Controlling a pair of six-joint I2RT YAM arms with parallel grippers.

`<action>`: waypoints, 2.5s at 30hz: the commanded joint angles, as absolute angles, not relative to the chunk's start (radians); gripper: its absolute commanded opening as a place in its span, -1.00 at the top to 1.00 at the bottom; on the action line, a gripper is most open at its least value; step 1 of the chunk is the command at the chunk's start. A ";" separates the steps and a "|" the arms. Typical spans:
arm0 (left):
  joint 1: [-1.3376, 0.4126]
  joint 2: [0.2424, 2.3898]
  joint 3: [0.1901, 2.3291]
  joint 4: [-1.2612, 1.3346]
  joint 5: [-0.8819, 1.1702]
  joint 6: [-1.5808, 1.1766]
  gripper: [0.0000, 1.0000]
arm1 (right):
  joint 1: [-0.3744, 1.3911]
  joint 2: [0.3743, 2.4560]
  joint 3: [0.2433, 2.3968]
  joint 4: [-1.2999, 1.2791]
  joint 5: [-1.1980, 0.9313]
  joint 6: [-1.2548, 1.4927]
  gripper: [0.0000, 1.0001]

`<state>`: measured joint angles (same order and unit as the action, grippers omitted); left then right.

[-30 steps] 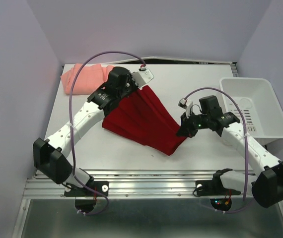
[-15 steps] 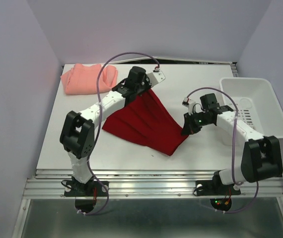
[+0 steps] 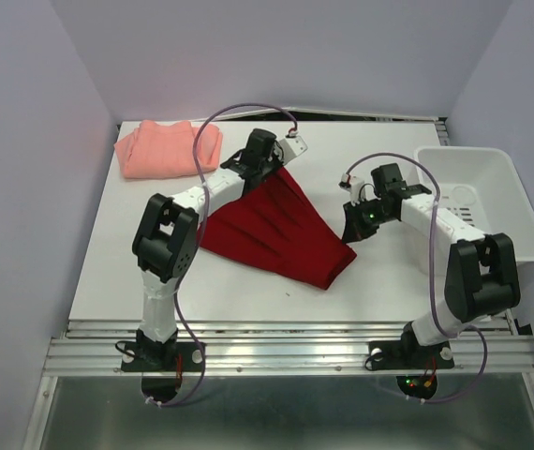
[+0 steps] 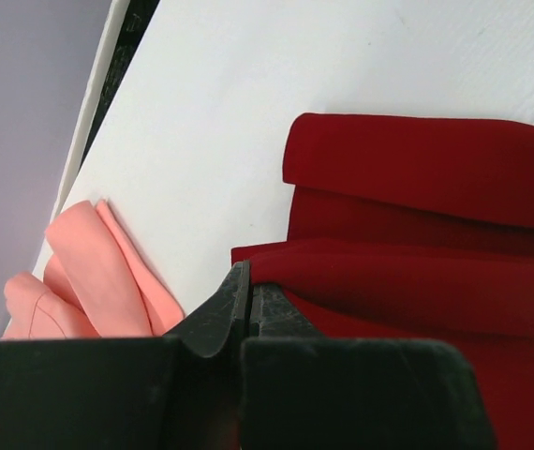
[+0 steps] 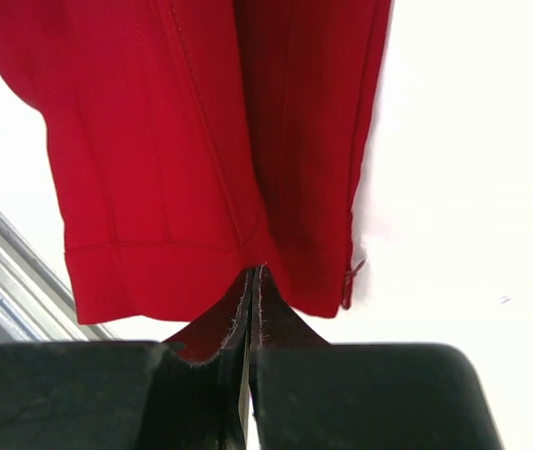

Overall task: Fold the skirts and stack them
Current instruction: Fold the skirt

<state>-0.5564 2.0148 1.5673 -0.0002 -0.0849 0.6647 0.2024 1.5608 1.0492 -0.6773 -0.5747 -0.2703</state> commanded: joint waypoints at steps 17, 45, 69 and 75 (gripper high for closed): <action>-0.506 2.019 1.667 -0.051 -0.109 0.649 1.00 | 0.193 1.655 1.077 -0.632 -0.429 -0.281 0.99; -0.227 1.569 1.286 -0.540 0.425 0.333 -0.26 | 0.184 1.822 1.192 -0.779 -0.672 -0.232 0.09; -0.434 1.736 1.215 -0.391 0.317 0.202 -0.06 | 0.175 1.816 1.094 -0.805 -0.604 -0.190 0.36; -0.361 1.910 1.301 -0.400 0.302 0.199 -0.01 | 0.187 1.884 1.055 -0.746 -0.696 -0.115 0.70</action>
<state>-0.4042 1.8626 1.2316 -0.3790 0.3073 0.2176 0.1829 1.8336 1.0794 -0.7780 -0.6434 -0.1574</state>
